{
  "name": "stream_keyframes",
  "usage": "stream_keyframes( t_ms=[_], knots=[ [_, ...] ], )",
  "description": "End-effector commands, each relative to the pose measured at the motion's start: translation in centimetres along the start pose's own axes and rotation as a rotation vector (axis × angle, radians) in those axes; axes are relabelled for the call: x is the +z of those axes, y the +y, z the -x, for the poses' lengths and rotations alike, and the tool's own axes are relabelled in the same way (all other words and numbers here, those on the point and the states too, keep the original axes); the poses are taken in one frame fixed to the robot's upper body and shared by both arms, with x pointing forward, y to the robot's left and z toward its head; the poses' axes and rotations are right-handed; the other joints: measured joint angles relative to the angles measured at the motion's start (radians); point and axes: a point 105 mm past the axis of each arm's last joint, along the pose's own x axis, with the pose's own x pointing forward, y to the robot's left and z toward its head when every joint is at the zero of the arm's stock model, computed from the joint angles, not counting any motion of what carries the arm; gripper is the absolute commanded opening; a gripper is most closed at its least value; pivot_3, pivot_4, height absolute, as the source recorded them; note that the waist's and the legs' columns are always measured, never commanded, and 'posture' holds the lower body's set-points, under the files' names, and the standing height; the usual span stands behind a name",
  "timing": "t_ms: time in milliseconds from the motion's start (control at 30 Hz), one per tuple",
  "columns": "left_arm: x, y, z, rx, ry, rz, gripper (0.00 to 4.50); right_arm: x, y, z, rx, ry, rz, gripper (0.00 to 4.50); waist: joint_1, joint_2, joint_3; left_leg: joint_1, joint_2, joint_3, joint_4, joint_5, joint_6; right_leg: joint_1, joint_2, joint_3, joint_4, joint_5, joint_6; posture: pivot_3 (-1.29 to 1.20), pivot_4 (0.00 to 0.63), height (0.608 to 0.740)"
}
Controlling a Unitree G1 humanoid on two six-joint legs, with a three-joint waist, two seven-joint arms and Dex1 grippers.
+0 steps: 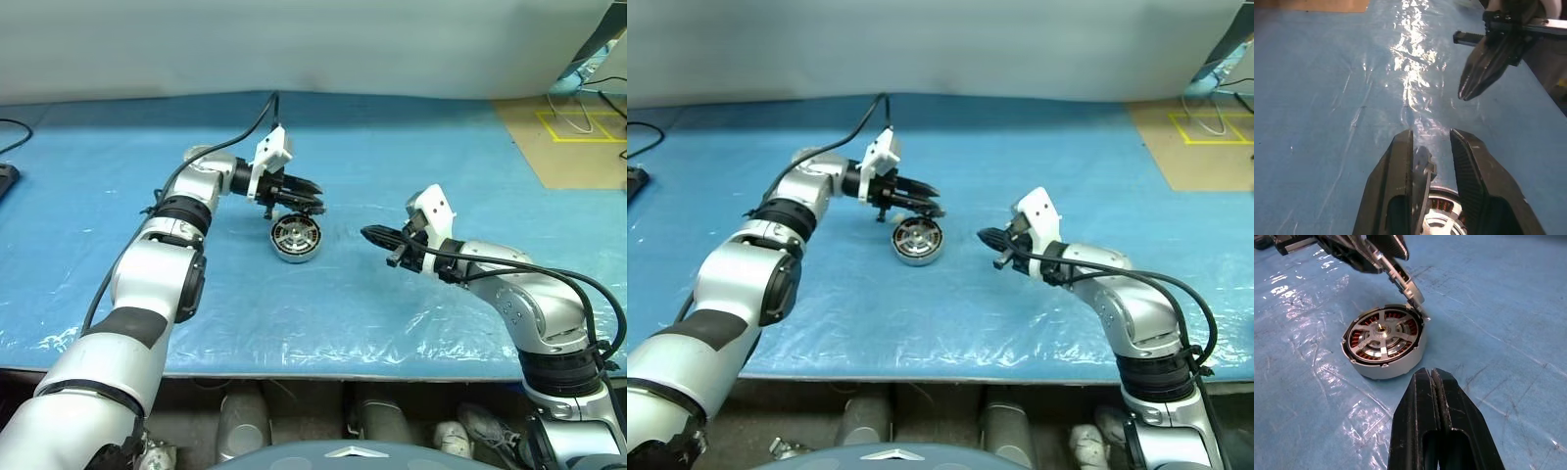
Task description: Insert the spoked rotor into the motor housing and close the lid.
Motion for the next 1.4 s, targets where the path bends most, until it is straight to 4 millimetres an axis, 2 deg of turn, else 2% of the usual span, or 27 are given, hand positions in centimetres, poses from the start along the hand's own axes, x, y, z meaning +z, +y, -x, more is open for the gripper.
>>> stream_keyframes(
  t_ms=[33,200,567,700,867,933,1100,1233,1300,1333,1400],
  knots=[
    [0.8,-0.3,0.7,-0.030,0.010,-0.062,1.24,1.3,0.2,0.2,0.020,-0.037,0.043,0.00,0.003,0.000,0.000,0.000,0.000,0.000,-0.001,0.000,0.000,0.000,0.000,0.000,-0.001,0.000,0.000,0.00,0.150,0.740],
    [1.7,-0.6,0.6,-0.038,-0.067,-0.029,1.24,1.2,0.2,0.0,0.023,-0.032,0.045,0.00,0.007,0.000,0.000,-0.002,0.000,0.000,-0.001,0.000,0.000,0.000,0.000,-0.001,-0.002,0.000,0.000,0.00,0.150,0.740],
    [1.0,-2.0,0.7,-0.084,-0.044,-0.013,1.24,0.8,-0.1,-0.2,0.014,-0.012,0.053,0.00,0.004,0.000,0.000,-0.001,0.000,0.000,-0.001,0.000,0.000,0.000,0.000,-0.001,-0.002,0.000,0.000,0.00,0.150,0.740],
    [2.5,-2.4,1.1,-0.104,-0.097,0.001,1.24,0.5,-0.3,-0.4,0.003,0.001,0.061,0.00,0.004,0.000,0.000,-0.001,0.000,0.000,-0.001,0.000,0.000,0.000,0.000,-0.001,-0.002,0.000,0.000,0.00,0.150,0.740],
    [0.9,-3.2,0.7,-0.129,-0.048,0.017,1.24,0.9,-0.4,-0.5,0.006,-0.016,0.060,0.00,0.003,0.000,0.000,-0.001,0.000,0.001,-0.001,0.000,0.000,0.000,0.000,0.000,-0.002,0.000,0.000,0.00,0.150,0.740],
    [0.9,-3.5,0.4,-0.137,-0.062,0.008,1.24,1.0,-0.4,-0.7,0.006,-0.019,0.060,0.00,0.002,0.000,0.000,-0.001,0.000,0.001,-0.001,0.000,0.000,0.000,0.000,0.000,-0.002,0.000,0.000,0.00,0.150,0.740],
    [6.2,-2.0,1.8,-0.091,-0.279,0.011,1.24,1.3,-0.4,-0.7,0.015,-0.034,0.052,0.00,0.004,0.000,0.000,-0.002,0.001,0.001,-0.001,0.000,0.000,-0.001,0.001,-0.001,-0.002,0.000,0.000,0.00,0.150,0.740],
    [10.3,1.2,3.1,0.077,-0.462,0.065,1.24,1.4,-0.5,-0.7,0.012,-0.042,0.043,0.00,0.004,0.000,0.000,-0.002,0.000,0.001,-0.001,0.000,0.000,-0.001,0.001,0.000,-0.002,-0.001,-0.001,0.00,0.150,0.740],
    [10.4,3.1,3.1,0.204,-0.461,0.087,1.24,1.4,-0.5,-0.9,0.012,-0.039,0.045,0.00,0.003,0.000,0.000,-0.002,-0.001,0.001,-0.001,0.000,0.000,0.000,0.001,0.000,-0.002,-0.002,-0.003,0.00,0.150,0.740],
    [9.8,3.7,2.8,0.253,-0.427,0.077,1.24,1.4,-0.5,-1.0,0.013,-0.038,0.045,0.00,0.003,0.000,0.000,-0.001,-0.002,0.001,-0.001,0.000,0.000,0.000,0.001,0.000,-0.002,-0.001,-0.002,0.00,0.150,0.740],
    [7.2,4.5,1.8,0.328,-0.308,0.081,1.24,1.2,-0.4,-1.1,0.016,-0.034,0.047,0.00,0.000,0.000,0.000,-0.001,-0.003,0.001,-0.002,0.000,0.000,0.000,0.001,0.001,-0.003,0.000,0.000,0.00,0.150,0.740]
  ],
)
